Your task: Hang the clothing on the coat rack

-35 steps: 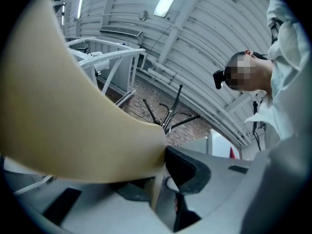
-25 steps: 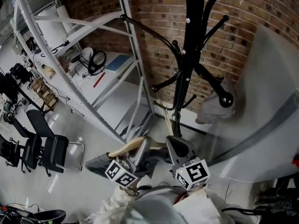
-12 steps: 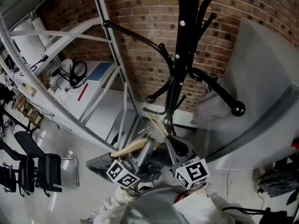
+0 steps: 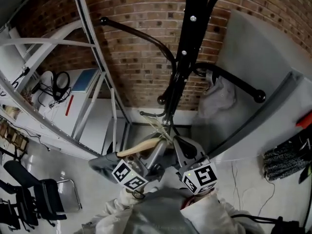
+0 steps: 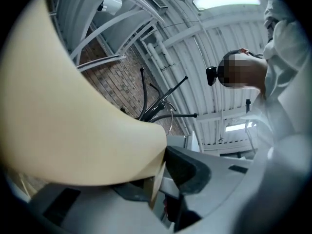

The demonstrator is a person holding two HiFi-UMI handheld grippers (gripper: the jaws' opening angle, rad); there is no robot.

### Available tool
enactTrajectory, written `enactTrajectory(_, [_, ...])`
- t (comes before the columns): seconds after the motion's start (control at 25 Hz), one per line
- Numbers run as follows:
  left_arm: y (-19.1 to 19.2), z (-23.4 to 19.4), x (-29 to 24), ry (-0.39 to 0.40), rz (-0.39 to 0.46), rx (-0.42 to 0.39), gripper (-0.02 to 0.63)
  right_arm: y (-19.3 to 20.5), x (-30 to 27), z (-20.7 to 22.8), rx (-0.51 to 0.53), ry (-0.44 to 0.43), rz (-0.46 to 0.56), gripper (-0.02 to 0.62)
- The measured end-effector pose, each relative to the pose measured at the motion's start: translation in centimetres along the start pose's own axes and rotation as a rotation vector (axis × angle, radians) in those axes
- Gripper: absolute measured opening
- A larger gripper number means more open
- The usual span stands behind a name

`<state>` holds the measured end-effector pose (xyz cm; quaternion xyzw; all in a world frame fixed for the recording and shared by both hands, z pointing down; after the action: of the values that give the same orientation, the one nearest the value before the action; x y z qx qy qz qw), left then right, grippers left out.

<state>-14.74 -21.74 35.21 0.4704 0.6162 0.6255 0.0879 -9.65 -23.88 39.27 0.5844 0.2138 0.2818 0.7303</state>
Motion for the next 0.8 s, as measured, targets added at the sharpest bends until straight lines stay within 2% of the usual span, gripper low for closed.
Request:
enactTrajectory(0.48, [-2.6,0.1,-1.1,0.213,0.003,0.093,0.098,-1.1,3.0,-2.6,0.019,0.269,0.083,0.025])
enactTrajectory(0.8, [-4.5,0.0,-2.2,0.275,0.029,0.153,0.097,-1.6,3.4,-3.8,0.032,0.327,0.108,0.025])
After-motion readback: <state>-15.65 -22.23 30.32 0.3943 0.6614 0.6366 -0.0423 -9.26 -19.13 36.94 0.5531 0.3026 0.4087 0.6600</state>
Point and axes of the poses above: the fingertips, and each gripper's own axes: x backward along the fingers, z to its right, y out of its underside, the point moved 1 cm from there along x, backward along the fingers, and after that the axes turned 10 degrees about -x, right-handed, at the moved point
